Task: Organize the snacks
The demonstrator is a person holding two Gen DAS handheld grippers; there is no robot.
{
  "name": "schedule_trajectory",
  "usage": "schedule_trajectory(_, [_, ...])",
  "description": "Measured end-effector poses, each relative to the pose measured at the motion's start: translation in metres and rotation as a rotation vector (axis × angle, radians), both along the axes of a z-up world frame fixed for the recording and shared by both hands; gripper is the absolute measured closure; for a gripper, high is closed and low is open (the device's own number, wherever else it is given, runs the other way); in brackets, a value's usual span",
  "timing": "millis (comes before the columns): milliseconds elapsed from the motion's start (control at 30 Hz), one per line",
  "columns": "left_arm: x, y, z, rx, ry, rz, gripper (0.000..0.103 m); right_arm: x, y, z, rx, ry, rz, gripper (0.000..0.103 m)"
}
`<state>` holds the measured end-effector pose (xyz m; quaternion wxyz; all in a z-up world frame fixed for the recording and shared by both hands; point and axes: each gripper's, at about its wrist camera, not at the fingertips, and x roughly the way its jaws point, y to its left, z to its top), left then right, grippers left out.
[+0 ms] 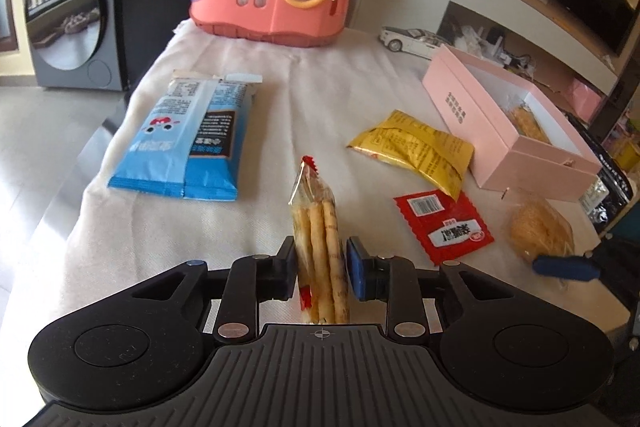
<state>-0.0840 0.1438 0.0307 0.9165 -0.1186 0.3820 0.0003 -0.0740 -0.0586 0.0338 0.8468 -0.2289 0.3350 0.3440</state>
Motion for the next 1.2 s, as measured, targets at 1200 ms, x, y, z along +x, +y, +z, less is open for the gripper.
schedule_trajectory(1200, [-0.016, -0.02, -0.003, -0.017, 0.032, -0.05, 0.077, 0.03, -0.007, 0.003, 0.198, 0.236, -0.104, 0.039])
